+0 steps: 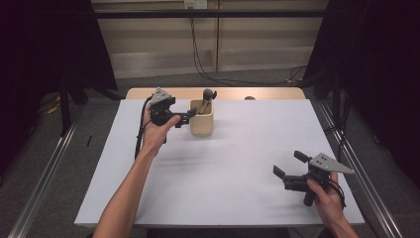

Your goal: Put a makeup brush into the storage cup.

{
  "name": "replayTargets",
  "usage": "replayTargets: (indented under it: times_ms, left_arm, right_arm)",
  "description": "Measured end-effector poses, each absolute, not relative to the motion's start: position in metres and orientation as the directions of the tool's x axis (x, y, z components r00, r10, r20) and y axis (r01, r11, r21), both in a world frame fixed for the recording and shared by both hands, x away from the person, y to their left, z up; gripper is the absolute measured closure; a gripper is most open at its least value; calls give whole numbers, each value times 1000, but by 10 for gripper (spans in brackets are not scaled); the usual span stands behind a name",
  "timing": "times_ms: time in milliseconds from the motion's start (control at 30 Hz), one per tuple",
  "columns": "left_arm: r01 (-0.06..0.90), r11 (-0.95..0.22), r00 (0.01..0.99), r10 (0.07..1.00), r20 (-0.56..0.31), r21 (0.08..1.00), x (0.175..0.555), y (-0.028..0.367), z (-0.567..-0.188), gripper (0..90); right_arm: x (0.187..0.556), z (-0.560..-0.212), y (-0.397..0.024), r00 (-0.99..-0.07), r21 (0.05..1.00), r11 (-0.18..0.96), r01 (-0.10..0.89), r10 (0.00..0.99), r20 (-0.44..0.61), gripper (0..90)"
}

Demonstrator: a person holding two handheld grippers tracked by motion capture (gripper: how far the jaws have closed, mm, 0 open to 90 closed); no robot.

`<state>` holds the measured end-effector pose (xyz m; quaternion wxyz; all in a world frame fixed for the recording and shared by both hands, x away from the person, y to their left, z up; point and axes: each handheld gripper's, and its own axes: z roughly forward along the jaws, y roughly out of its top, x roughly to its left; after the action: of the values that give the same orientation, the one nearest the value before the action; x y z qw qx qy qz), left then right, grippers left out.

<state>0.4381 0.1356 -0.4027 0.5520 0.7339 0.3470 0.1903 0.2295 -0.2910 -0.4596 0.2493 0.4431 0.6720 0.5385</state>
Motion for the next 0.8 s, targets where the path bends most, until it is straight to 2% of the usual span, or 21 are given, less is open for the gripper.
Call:
replayTargets:
  times_ms: [100,200,300,600,800]
  left_arm:
    - [314,-123,693,708,-139,941,432,140,-401,19]
    - [296,-147,698,708,-109,944,424,144,-399,20]
    - [311,-137,708,693,-132,941,416,150,-394,21]
    - [283,-161,702,707,-90,946,395,166,-393,25]
    - [287,-147,690,717,-98,947,386,175,-398,29]
  right_arm:
    - [229,-459,-292,-476,946,25,325,868,140,0]
    - [227,-459,-292,-473,945,25,325,870,139,0]
    - [225,-459,-292,-469,947,25,321,873,136,0]
    - [220,-458,-293,-447,944,18,328,884,139,0]
    - [221,-459,-293,-448,943,20,333,883,139,0]
